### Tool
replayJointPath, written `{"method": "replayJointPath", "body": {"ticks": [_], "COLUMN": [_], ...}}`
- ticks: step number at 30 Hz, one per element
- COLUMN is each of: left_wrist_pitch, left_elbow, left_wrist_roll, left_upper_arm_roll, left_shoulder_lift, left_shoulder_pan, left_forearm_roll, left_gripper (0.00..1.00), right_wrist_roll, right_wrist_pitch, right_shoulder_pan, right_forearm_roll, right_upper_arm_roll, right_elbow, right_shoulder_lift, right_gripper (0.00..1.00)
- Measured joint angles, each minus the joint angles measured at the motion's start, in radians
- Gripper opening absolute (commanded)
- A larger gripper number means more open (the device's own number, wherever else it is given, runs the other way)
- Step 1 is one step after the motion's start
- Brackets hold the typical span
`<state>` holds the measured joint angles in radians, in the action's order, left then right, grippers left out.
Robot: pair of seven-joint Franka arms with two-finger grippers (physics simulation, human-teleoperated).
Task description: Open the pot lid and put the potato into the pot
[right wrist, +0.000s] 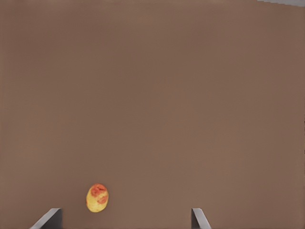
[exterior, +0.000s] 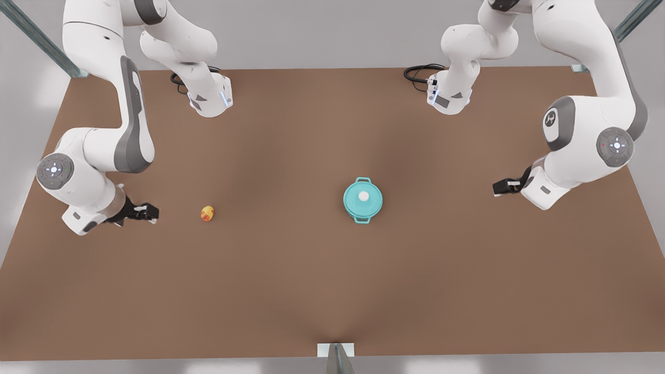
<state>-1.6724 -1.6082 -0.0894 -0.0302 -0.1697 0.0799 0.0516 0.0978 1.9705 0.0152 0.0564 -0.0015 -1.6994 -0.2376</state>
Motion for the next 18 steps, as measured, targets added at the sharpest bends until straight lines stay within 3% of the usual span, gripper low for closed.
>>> {"method": "replayJointPath", "body": {"ticks": [3,7,10,14,18], "left_wrist_pitch": [-0.045,-0.066,-0.101,-0.228,-0.335], "left_elbow": [0.065,0.177,0.194,0.004,-0.048], "left_wrist_roll": [-0.001,-0.110,-0.227,-0.362,-0.476], "left_upper_arm_roll": [0.034,0.051,0.052,0.053,0.052], "left_shoulder_lift": [-0.036,-0.177,-0.296,-0.292,-0.312], "left_shoulder_pan": [0.057,0.395,0.522,0.572,0.597], "left_forearm_roll": [-0.006,-0.048,-0.062,-0.050,-0.048], "left_gripper": [1.00,1.00,1.00,1.00,1.00], "right_wrist_roll": [0.007,-0.001,-0.012,-0.027,-0.067], "right_wrist_pitch": [0.039,0.041,0.042,0.043,0.127], "right_shoulder_pan": [-0.004,-0.049,-0.080,-0.080,-0.108], "right_forearm_roll": [0.001,0.001,0.002,0.007,0.009], "right_upper_arm_roll": [0.001,0.013,0.017,0.019,0.020], "right_elbow": [-0.008,-0.070,-0.124,-0.217,-0.390], "right_shoulder_lift": [-0.001,0.008,0.026,0.030,0.034], "right_gripper": [1.00,1.00,1.00,1.00,1.00]}}
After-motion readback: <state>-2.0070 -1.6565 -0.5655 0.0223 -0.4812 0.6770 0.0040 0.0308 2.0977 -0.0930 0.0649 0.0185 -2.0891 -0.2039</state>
